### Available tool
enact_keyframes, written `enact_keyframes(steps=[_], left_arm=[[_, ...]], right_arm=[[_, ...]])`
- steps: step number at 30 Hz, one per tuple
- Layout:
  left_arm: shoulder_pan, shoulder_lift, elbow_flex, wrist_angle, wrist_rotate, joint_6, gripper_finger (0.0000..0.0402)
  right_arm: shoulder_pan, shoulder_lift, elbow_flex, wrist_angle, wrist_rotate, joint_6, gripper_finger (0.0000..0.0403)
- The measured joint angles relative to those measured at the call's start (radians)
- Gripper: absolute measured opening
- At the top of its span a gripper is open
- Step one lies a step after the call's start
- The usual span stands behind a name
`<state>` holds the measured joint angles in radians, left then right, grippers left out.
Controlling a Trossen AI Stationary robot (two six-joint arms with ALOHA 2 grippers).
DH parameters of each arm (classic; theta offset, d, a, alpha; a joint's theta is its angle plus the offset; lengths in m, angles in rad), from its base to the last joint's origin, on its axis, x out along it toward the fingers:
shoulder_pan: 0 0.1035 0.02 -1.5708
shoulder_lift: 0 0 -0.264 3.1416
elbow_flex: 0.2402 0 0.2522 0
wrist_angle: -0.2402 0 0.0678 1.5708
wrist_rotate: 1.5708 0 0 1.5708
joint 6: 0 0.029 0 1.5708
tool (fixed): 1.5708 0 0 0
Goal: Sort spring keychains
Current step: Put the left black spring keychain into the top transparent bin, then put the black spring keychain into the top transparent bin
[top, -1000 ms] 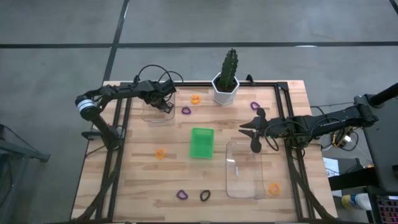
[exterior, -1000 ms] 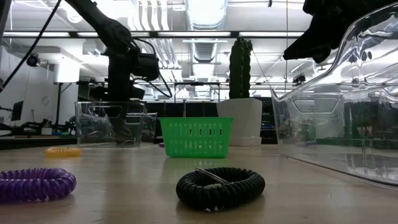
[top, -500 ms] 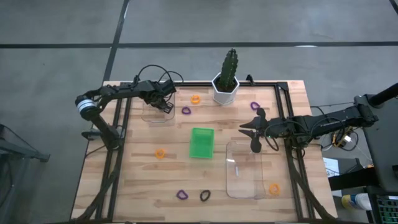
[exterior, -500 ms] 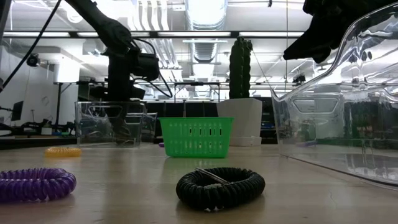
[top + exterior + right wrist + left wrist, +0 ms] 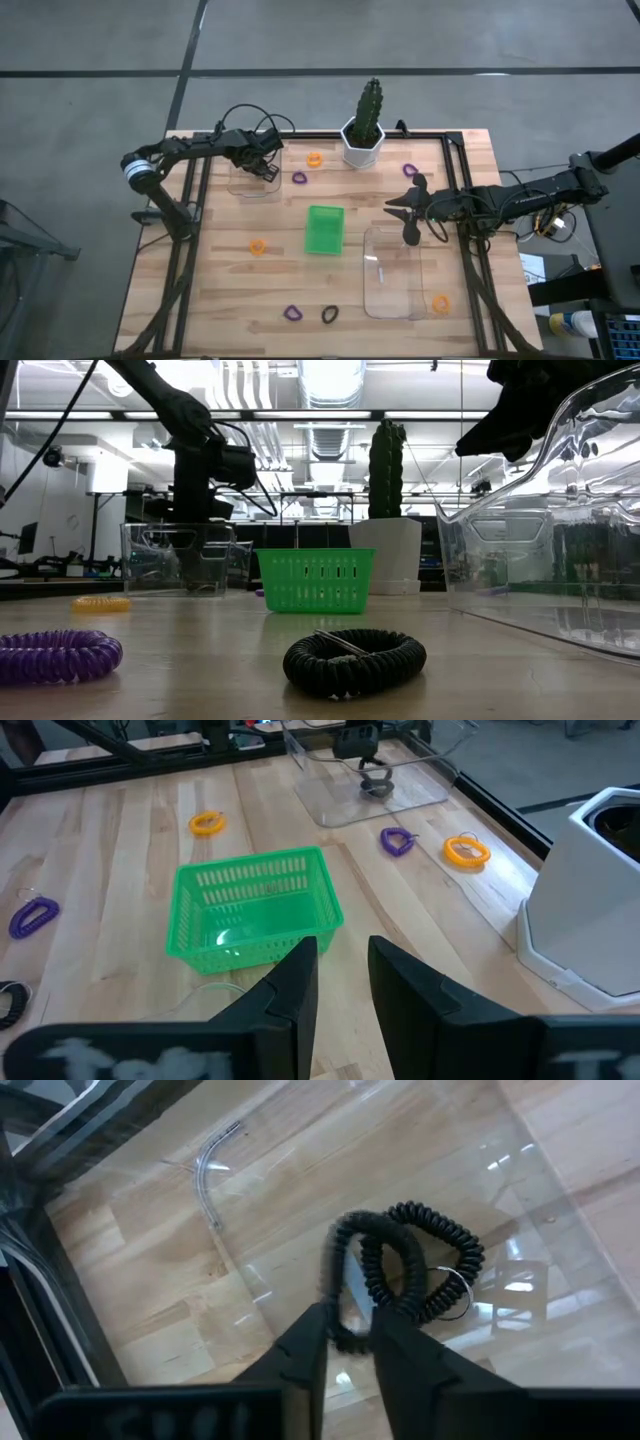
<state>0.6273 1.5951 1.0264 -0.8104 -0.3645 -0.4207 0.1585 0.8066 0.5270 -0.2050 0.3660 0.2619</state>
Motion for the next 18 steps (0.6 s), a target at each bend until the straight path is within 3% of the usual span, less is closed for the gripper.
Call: enact_keyframes(steps=[5,12,18], left_arm=[[0.0,-0.001,0.004,-0.002,0.0,-0.006,0.0113],[-0.013,-0.059,0.085,-0.12,0.009,-0.001,0.0117],[-0.12,-0.182,0.152,-0.21,0.154,-0.065,0.0117]], right_arm=[[0.0,0.0,0.0,0.0,0.0,0.0,0.0086],[0.0,0.0,0.0,0.0,0.0,0.0,0.0086],[0.0,0.0,0.0,0.0,0.0,0.0,0.0086]])
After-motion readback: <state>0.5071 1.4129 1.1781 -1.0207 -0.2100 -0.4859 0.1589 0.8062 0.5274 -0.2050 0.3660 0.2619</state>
